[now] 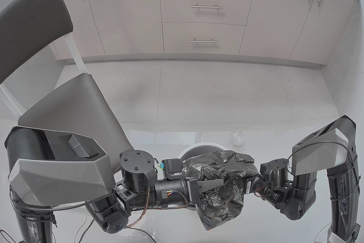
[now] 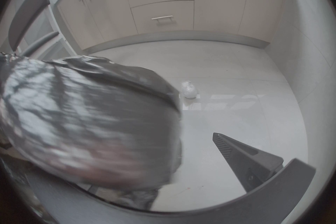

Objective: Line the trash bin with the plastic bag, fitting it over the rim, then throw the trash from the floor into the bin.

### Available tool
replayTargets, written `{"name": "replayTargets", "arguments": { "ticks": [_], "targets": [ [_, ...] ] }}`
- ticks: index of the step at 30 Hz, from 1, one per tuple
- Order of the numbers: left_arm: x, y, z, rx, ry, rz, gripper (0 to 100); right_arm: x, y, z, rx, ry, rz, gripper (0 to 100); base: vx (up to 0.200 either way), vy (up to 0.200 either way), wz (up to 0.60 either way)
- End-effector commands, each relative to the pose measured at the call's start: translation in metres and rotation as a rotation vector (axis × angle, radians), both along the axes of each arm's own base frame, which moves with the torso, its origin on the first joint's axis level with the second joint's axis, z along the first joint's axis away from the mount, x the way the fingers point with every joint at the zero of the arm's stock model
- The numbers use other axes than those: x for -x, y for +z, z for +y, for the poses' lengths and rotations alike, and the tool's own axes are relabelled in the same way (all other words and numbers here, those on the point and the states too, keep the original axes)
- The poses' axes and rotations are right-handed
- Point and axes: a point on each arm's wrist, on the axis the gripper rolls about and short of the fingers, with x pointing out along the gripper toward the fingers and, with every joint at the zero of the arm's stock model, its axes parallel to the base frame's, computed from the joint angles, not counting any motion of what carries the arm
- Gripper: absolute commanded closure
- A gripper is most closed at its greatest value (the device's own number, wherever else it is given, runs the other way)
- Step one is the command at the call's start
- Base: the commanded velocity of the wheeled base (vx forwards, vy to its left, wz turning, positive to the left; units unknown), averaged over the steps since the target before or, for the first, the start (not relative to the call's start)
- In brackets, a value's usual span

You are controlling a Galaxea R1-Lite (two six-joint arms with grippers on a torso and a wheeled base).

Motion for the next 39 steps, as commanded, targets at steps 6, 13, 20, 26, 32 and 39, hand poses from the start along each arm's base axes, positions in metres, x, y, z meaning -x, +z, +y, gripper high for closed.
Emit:
{"name": "replayTargets", "arguments": {
  "ticks": [6, 13, 20, 26, 32, 39],
  "targets": [
    [-0.007, -0.002, -0.004, -0.039, 0.135, -0.110, 100, 0.010, 0.030, 0.029, -0.066, 0.047, -0.107, 0, 0.000, 0.000, 0.00],
    [-0.006, -0.006, -0.008, -0.143, 0.258, -0.286, 100, 0.012, 0.041, 0.028, -0.048, 0.057, -0.137, 0, 0.000, 0.000, 0.00],
    [-0.012, -0.017, -0.009, -0.235, 0.294, -0.402, 100, 0.020, 0.060, 0.026, -0.059, 0.071, -0.175, 0, 0.000, 0.000, 0.00],
    [-0.010, -0.014, -0.011, -0.262, 0.282, -0.473, 100, 0.020, 0.060, 0.027, -0.057, 0.077, -0.175, 0, 0.000, 0.000, 0.00],
    [-0.011, -0.014, -0.012, -0.258, 0.285, -0.477, 100, 0.014, 0.048, 0.030, -0.036, 0.090, -0.157, 0, 0.000, 0.000, 0.00],
    [-0.008, -0.014, -0.013, -0.257, 0.278, -0.477, 100, -0.014, 0.040, 0.043, 0.076, 0.138, -0.243, 0, 0.000, 0.000, 0.00]
  ]
}}
